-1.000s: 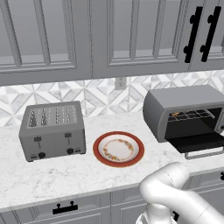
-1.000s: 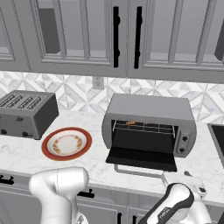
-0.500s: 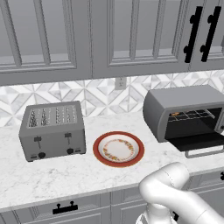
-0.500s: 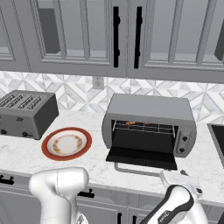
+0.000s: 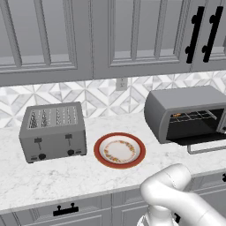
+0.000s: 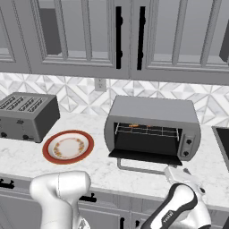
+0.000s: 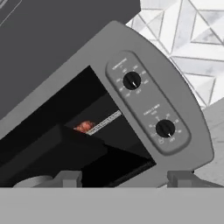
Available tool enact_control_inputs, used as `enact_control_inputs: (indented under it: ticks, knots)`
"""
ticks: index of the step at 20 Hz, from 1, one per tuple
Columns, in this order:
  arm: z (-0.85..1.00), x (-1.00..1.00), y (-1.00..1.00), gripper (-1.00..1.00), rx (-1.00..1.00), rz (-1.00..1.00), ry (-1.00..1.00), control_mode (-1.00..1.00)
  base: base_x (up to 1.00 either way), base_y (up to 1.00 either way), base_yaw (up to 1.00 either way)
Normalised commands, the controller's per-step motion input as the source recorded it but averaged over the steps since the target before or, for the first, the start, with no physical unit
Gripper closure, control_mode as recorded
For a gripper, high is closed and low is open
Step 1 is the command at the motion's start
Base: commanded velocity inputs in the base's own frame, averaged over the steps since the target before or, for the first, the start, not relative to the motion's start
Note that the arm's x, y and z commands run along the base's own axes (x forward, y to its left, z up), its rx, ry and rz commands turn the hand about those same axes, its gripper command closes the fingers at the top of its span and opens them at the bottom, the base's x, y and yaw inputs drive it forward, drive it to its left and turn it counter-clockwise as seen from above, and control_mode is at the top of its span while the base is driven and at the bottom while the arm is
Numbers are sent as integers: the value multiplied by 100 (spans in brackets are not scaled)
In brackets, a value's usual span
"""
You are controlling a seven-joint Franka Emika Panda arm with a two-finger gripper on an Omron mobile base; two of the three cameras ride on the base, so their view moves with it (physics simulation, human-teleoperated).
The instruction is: Pick up the kebab skewer and baguette bread, and place them inside the toaster oven. Close the toaster oven door and start by setting the timer.
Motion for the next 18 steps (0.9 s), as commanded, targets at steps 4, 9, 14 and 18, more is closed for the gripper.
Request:
enact_control_inputs:
  ticks: [4, 9, 14, 18]
  knots:
    - [41, 37, 36, -100, 12, 0, 0, -100, 0, 0, 0]
    - [34, 36, 44, -100, 11, 0, 1, -100, 0, 0, 0]
    - [28, 31, 52, -100, 10, 0, 4, -100, 0, 0, 0]
    - [25, 27, 62, -100, 7, 0, 7, -100, 0, 0, 0]
